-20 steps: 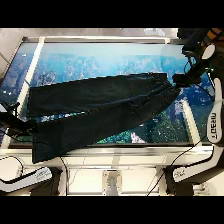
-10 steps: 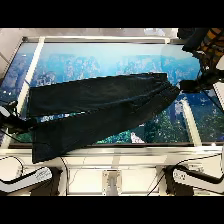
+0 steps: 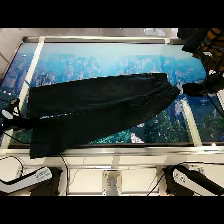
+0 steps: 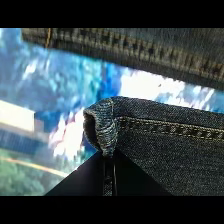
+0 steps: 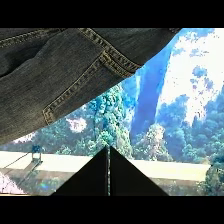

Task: Fold the clothes and pants, and hang the long-sleeved shirts on hangers.

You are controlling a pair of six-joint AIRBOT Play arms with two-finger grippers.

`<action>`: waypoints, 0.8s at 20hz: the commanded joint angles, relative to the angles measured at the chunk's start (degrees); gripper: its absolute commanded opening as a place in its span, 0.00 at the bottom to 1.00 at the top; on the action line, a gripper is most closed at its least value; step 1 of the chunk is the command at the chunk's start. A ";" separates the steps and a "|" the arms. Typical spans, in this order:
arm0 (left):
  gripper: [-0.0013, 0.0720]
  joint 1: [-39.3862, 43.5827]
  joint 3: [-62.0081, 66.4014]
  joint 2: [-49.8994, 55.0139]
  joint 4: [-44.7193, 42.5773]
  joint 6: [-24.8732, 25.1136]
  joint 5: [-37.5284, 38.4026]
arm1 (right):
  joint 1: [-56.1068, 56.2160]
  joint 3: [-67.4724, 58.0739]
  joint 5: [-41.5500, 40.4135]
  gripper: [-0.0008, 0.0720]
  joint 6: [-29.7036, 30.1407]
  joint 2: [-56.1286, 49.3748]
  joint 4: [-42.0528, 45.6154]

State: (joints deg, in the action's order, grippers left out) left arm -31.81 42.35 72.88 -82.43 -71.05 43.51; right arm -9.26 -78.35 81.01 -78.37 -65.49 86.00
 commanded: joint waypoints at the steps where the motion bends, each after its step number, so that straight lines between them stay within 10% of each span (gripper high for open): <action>1: 0.04 -0.07 6.10 -0.20 -2.19 -2.56 -2.43 | 0.00 0.24 -1.70 0.03 0.02 0.57 1.11; 8: 0.05 -0.07 25.49 1.29 -7.56 -13.81 -0.57 | 0.00 1.51 -11.72 0.03 0.00 0.22 1.31; 9: 0.15 -0.04 26.14 1.29 -7.58 -13.57 0.35 | 0.00 2.89 -13.73 0.08 0.02 0.00 1.31; 11: 0.62 -0.35 26.45 1.27 -7.82 -12.94 3.21 | -0.04 6.23 -17.94 0.49 0.11 -1.44 1.31; 16: 0.68 -3.02 26.45 1.27 -8.04 -9.01 15.30 | -0.04 8.76 -27.32 0.48 1.40 -13.46 0.81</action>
State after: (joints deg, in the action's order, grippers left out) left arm -33.43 68.23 74.15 -90.19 -81.65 51.40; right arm -9.30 -70.78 59.96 -77.47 -72.88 87.29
